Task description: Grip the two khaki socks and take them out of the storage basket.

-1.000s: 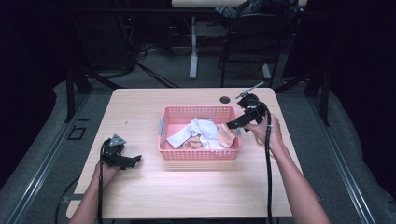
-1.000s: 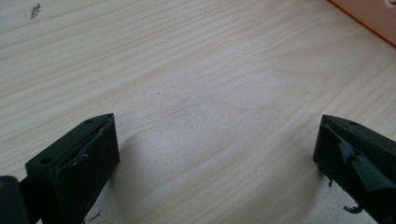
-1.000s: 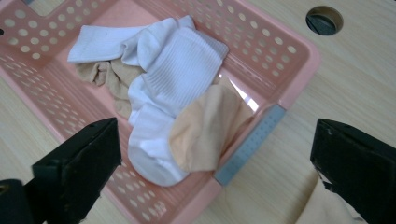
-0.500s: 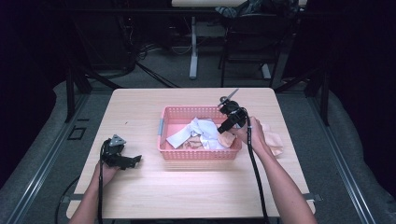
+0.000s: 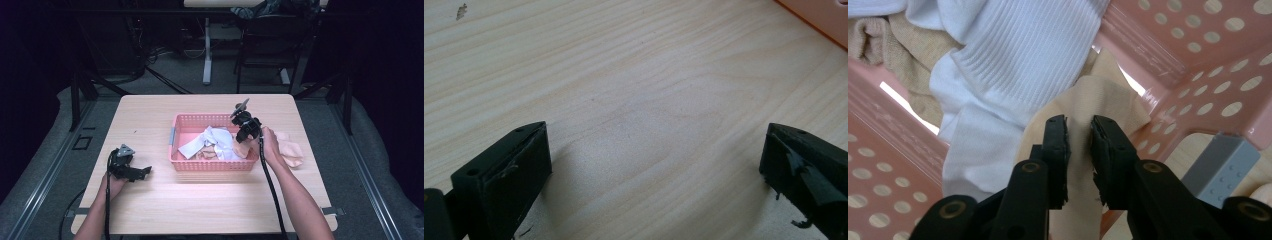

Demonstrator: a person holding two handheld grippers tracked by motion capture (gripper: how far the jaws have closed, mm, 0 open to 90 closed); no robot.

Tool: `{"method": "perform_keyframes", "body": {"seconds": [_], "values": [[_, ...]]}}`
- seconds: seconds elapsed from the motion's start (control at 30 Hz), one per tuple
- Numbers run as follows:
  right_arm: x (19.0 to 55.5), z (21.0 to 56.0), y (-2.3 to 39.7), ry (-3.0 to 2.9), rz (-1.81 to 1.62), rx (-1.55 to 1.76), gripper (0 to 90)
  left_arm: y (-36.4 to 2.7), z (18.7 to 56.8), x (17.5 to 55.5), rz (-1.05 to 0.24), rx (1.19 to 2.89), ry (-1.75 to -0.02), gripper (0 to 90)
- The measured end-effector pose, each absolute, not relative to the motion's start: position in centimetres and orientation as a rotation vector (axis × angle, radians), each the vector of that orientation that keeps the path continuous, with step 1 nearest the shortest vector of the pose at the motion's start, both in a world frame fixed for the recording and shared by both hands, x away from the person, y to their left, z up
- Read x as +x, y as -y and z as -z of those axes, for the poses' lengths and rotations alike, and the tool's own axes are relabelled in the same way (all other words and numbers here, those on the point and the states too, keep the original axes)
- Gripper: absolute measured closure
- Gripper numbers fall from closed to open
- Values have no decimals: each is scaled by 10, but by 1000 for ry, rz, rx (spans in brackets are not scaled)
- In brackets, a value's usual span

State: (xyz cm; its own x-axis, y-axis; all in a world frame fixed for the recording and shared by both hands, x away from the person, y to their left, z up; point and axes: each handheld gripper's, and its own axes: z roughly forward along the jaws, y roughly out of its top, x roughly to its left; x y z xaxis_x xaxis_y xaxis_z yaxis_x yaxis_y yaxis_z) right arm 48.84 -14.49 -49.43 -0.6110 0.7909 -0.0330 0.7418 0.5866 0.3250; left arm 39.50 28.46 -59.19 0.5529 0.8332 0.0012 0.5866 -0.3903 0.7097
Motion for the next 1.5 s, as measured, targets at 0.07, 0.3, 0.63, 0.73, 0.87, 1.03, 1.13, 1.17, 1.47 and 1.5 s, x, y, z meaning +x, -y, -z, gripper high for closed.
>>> {"method": "perform_keyframes", "body": {"seconds": [0.07,0.3,0.63,0.73,0.87,1.03,1.13,1.17,1.47,1.5], "values": [[488,494,145,-2636,-418,1292,806,-285,592,395,-475,2119,-1136,0],[485,485,149,-2626,-484,1280,859,-285,592,395,-475,2119,-1136,0],[474,452,160,-2568,-665,1272,866,-285,592,395,-475,2119,-1137,0],[471,442,161,-2572,-686,1250,867,-285,592,395,-475,2119,-1137,0],[469,433,161,-2547,-729,1241,867,-285,592,395,-475,2119,-1137,0],[467,423,160,-2558,-734,1221,866,-285,592,395,-475,2119,-1137,0],[467,418,161,-2565,-740,1211,866,-285,592,395,-475,2119,-1137,0],[467,416,161,-2559,-750,1219,866,-285,592,395,-475,2119,-1137,0],[463,401,163,-2540,-800,1203,866,-285,592,395,-475,2119,-1138,0],[463,399,164,-2534,-811,1196,866,-285,592,395,-475,2119,-1138,0]]}}
